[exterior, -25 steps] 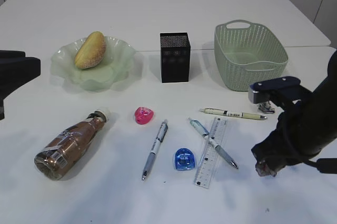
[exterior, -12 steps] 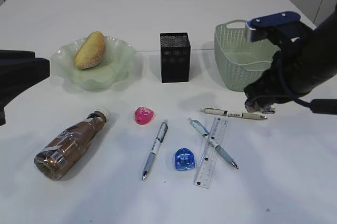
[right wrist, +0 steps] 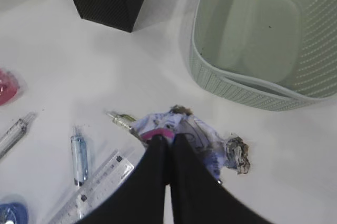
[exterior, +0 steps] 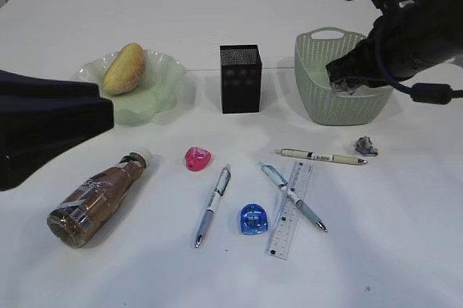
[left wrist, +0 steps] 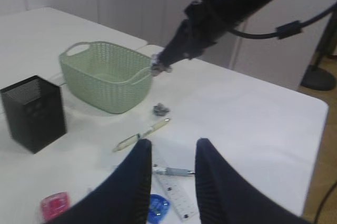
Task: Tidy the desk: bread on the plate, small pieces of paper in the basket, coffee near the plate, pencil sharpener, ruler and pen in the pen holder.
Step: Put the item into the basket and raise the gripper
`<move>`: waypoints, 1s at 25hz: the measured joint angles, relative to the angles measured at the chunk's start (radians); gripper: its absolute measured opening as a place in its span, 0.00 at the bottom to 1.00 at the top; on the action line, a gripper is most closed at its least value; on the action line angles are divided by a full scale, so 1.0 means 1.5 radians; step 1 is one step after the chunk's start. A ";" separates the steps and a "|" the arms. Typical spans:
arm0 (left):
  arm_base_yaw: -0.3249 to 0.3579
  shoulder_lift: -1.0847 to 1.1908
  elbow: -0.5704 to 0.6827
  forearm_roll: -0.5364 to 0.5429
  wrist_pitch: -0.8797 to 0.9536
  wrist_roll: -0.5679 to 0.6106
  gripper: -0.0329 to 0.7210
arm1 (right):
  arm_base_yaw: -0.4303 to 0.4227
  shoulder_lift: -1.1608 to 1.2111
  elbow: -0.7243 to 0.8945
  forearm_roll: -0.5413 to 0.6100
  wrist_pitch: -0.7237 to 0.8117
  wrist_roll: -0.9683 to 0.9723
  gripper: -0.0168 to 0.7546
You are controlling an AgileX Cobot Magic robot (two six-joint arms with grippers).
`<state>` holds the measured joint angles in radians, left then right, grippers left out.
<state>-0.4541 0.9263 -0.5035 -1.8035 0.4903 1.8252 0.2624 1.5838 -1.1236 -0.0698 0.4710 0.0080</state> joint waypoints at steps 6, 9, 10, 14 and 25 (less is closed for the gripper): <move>-0.001 0.054 0.000 0.103 0.139 -0.047 0.30 | -0.031 0.024 -0.007 -0.004 -0.032 0.022 0.04; -0.001 0.080 0.000 0.237 0.164 -0.098 0.30 | -0.036 0.033 -0.007 -0.005 -0.044 0.024 0.04; -0.001 0.084 0.000 0.285 0.165 -0.110 0.30 | -0.036 0.038 -0.008 -0.005 -0.049 0.024 0.04; -0.001 0.090 0.000 0.455 0.144 -0.175 0.30 | -0.036 0.049 -0.014 -0.005 -0.062 0.024 0.04; 0.041 0.090 -0.022 0.930 0.100 -0.596 0.30 | -0.039 0.155 -0.135 -0.005 -0.076 0.025 0.04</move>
<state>-0.3932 1.0611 -0.5359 -0.4084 0.6396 0.9317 0.2036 1.8164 -1.3266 -0.0775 0.3571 0.0458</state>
